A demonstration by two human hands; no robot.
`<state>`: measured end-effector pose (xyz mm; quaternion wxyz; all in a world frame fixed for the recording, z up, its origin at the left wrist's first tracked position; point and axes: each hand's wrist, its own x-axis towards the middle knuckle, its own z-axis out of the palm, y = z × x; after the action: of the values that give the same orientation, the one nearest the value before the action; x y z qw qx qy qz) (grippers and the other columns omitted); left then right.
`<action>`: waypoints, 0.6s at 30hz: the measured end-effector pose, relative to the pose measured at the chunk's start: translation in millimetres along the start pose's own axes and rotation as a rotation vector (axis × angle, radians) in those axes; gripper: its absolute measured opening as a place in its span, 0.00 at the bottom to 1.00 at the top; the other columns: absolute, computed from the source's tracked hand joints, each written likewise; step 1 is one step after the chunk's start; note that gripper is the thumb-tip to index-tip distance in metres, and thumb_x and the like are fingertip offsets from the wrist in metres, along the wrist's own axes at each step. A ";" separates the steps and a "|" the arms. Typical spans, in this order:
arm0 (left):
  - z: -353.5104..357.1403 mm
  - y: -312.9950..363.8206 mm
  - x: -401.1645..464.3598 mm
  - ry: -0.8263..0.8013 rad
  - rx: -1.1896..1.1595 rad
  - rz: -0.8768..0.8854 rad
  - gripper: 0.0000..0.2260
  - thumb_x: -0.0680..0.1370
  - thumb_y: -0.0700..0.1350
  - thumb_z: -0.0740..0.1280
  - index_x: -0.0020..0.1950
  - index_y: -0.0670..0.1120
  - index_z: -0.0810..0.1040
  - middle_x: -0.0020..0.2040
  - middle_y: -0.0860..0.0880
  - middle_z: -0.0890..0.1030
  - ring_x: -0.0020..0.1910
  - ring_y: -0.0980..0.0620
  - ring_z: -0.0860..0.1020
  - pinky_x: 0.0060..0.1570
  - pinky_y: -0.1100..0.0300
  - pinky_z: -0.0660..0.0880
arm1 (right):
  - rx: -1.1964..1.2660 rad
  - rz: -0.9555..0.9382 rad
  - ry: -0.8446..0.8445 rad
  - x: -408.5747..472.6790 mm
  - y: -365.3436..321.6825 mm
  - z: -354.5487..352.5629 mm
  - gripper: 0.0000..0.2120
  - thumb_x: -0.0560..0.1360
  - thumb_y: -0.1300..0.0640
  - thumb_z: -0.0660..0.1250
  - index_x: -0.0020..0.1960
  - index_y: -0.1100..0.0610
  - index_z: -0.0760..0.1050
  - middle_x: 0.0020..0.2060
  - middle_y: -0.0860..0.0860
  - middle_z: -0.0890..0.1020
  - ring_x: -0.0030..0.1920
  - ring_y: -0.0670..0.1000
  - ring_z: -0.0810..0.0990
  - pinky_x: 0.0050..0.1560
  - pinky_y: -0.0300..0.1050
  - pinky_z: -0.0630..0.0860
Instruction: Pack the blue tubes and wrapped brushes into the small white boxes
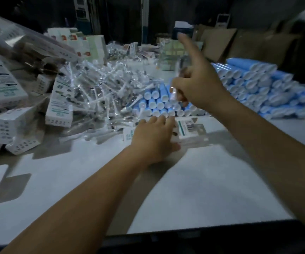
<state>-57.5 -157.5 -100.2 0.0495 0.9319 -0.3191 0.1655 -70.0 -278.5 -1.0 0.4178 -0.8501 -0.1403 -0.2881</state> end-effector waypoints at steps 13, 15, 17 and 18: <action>3.2 0.3 5.9 0.156 -0.039 -0.064 0.32 0.72 0.66 0.64 0.70 0.50 0.61 0.60 0.51 0.74 0.56 0.48 0.72 0.42 0.56 0.63 | 0.524 0.586 0.592 -56.3 93.5 -22.2 0.07 0.76 0.66 0.64 0.42 0.56 0.76 0.36 0.54 0.79 0.28 0.46 0.80 0.31 0.39 0.76; 3.4 1.3 6.3 0.147 -0.034 -0.057 0.32 0.72 0.66 0.64 0.70 0.51 0.61 0.59 0.51 0.74 0.55 0.48 0.72 0.42 0.56 0.63 | 0.446 0.578 0.578 -58.3 92.5 -15.8 0.07 0.75 0.63 0.67 0.40 0.54 0.78 0.33 0.49 0.79 0.31 0.44 0.79 0.35 0.37 0.74; 3.2 3.9 6.5 0.147 -0.032 -0.046 0.31 0.72 0.66 0.64 0.68 0.51 0.62 0.59 0.51 0.74 0.54 0.48 0.72 0.42 0.56 0.64 | 0.424 0.590 0.590 -60.4 91.9 -12.7 0.08 0.73 0.63 0.69 0.39 0.52 0.78 0.32 0.46 0.78 0.32 0.44 0.75 0.37 0.35 0.73; 3.3 5.4 6.5 0.147 -0.036 -0.042 0.31 0.72 0.66 0.64 0.68 0.51 0.62 0.59 0.51 0.74 0.54 0.48 0.72 0.42 0.56 0.64 | 0.433 0.597 0.610 -61.2 91.8 -12.2 0.08 0.72 0.63 0.70 0.39 0.51 0.77 0.33 0.46 0.78 0.32 0.43 0.74 0.37 0.35 0.73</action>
<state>-55.1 -166.1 -101.1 0.0932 0.9226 -0.2980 0.2266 -79.1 -344.1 -90.1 0.6719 -0.6235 0.1822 -0.3559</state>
